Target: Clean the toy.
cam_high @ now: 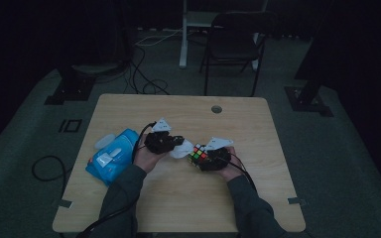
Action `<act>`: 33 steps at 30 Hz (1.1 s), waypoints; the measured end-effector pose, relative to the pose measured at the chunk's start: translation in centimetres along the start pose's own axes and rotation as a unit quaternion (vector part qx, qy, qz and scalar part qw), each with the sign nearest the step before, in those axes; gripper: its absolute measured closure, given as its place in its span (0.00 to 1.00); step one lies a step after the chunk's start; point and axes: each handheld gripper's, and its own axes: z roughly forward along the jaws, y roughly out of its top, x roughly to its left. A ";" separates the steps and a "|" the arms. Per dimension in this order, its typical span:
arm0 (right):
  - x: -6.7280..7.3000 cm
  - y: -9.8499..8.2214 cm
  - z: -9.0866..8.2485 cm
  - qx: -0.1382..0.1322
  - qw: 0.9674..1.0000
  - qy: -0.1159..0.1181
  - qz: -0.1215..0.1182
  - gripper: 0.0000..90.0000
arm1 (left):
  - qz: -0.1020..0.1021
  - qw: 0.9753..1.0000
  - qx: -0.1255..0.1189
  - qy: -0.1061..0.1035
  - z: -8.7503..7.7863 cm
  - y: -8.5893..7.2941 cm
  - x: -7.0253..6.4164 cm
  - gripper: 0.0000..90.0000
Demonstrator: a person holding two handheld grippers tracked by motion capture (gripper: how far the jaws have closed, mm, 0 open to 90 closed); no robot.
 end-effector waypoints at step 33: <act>1.1 1.0 -0.4 -0.020 1.000 0.006 -0.001 0.38 | 0.036 0.999 -0.005 0.015 2.8 0.2 -2.7 0.94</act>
